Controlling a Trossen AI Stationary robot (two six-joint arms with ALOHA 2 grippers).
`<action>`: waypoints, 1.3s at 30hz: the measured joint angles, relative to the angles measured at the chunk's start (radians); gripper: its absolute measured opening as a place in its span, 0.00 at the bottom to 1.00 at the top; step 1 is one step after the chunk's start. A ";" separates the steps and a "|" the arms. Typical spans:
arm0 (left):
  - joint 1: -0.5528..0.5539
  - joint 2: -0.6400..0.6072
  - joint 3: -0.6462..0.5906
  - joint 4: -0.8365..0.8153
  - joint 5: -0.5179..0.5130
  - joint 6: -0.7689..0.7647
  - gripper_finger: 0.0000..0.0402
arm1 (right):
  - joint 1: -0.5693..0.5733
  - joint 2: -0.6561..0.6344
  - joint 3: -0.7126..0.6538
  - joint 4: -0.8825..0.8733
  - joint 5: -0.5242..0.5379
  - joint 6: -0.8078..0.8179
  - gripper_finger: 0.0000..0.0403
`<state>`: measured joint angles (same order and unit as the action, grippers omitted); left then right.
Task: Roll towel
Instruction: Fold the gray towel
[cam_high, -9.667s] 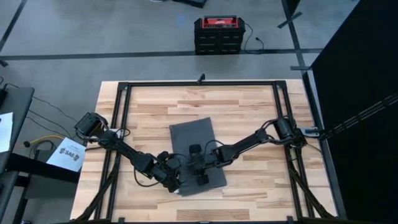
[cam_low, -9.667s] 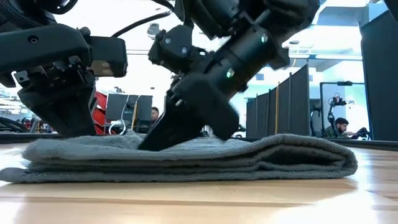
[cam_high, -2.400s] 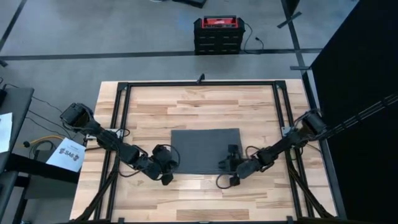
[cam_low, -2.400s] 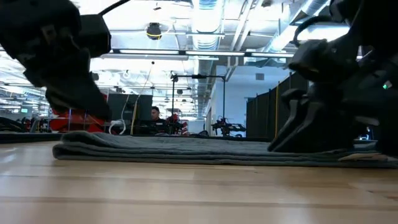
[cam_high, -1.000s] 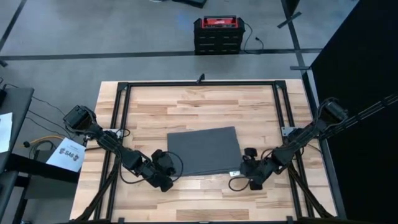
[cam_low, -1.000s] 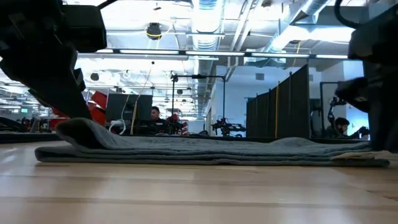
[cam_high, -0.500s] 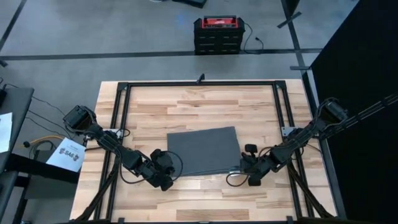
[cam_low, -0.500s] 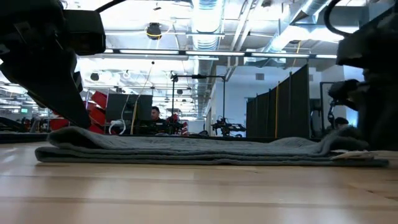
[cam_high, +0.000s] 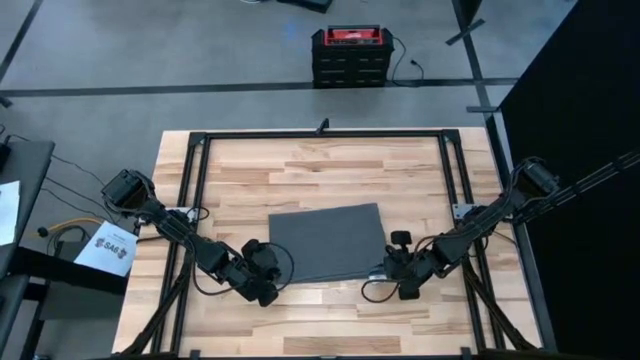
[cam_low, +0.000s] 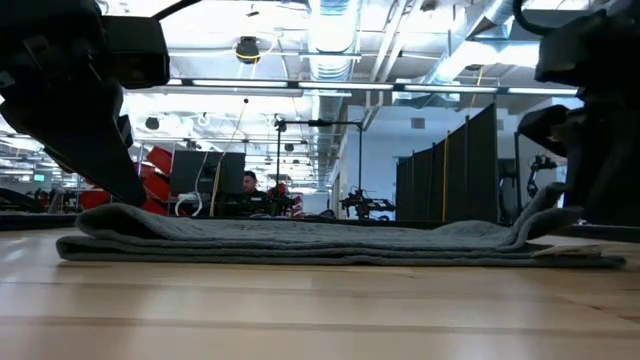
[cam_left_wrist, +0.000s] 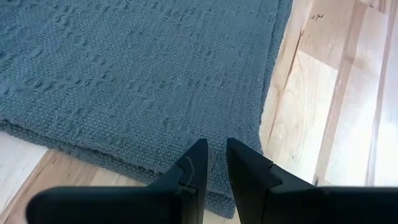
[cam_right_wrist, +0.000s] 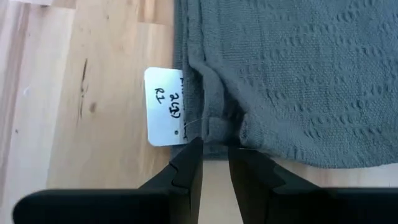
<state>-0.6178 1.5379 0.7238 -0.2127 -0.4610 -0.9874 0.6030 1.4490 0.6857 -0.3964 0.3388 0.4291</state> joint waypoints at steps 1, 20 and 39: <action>0.000 0.000 0.000 0.000 0.000 0.000 0.12 | -0.004 0.000 0.000 -0.005 -0.001 -0.001 0.16; 0.003 0.000 0.000 0.001 -0.001 -0.004 0.12 | -0.109 0.000 0.002 -0.007 -0.123 -0.088 0.16; 0.003 0.000 0.000 0.002 -0.015 -0.021 0.12 | -0.094 0.160 -0.013 0.161 -0.089 -0.063 0.00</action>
<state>-0.6144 1.5378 0.7242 -0.2108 -0.4759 -1.0085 0.5088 1.6092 0.6725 -0.2356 0.2495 0.3660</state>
